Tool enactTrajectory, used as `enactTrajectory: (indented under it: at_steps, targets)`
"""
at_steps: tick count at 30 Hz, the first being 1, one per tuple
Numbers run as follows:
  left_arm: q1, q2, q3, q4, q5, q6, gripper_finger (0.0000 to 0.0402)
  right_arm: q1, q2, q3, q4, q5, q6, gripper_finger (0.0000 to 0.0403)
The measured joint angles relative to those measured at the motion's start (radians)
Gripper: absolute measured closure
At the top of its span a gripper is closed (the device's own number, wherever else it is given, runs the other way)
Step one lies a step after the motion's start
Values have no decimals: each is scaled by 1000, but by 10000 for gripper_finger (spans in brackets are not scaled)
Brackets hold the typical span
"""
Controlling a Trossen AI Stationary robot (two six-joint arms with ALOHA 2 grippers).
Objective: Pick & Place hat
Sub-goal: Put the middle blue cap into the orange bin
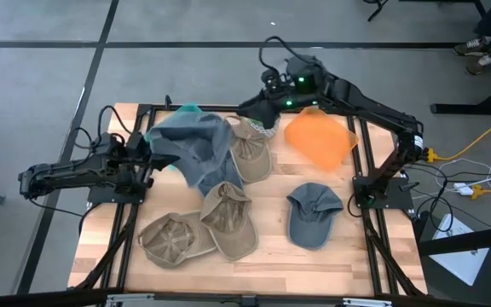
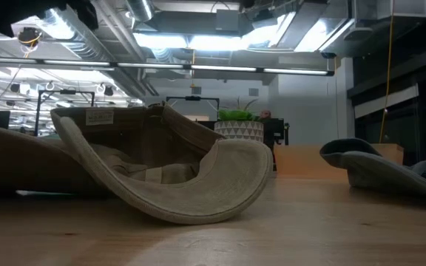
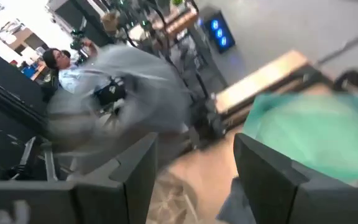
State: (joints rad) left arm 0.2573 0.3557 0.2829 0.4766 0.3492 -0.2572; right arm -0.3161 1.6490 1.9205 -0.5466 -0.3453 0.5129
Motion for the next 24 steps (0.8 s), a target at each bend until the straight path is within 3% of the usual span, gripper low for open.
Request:
enactTrajectory:
  at_steps: [6, 10, 15, 24]
  targets:
    - [0, 0, 0, 30, 42, 0, 396, -16, 100, 0, 86, -166, 160, 195]
    - [0, 0, 0, 29, 43, 0, 396, -14, 180, -1, 273, -329, 291, 195]
    - [0, 0, 0, 29, 59, -1, 396, -15, 235, 0, 475, -455, 468, 195]
    - [0, 0, 0, 29, 77, 0, 395, -3, 325, 0, 569, -524, 654, 184]
